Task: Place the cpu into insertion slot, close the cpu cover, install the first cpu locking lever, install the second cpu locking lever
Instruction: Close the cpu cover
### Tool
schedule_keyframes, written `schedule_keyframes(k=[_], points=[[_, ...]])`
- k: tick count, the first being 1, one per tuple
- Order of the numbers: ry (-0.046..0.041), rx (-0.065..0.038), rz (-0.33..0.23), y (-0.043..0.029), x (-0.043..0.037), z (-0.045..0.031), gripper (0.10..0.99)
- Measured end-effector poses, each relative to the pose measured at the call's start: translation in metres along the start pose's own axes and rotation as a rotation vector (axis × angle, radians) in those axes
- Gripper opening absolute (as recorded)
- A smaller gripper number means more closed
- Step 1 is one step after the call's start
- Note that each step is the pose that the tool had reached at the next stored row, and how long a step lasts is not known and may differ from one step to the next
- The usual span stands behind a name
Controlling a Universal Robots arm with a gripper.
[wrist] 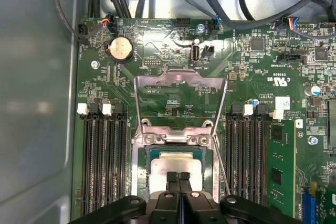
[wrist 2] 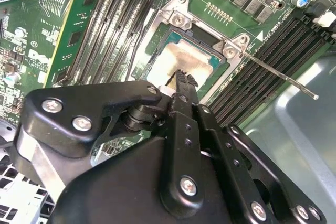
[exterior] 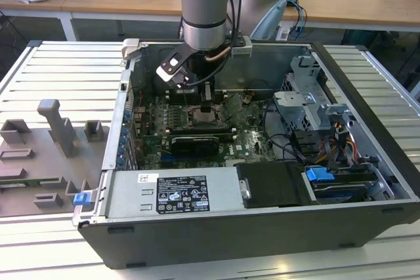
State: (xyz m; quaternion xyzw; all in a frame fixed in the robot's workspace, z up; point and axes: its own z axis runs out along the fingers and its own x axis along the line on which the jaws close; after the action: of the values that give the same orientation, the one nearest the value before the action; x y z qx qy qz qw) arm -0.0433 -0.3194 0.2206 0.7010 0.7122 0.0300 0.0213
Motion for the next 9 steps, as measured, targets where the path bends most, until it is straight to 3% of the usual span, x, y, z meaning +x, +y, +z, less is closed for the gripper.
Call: schedule_keyframes(k=[9], points=[[0.0012,0.001,0.0,0.0003,0.0001,-0.0035,0.106]])
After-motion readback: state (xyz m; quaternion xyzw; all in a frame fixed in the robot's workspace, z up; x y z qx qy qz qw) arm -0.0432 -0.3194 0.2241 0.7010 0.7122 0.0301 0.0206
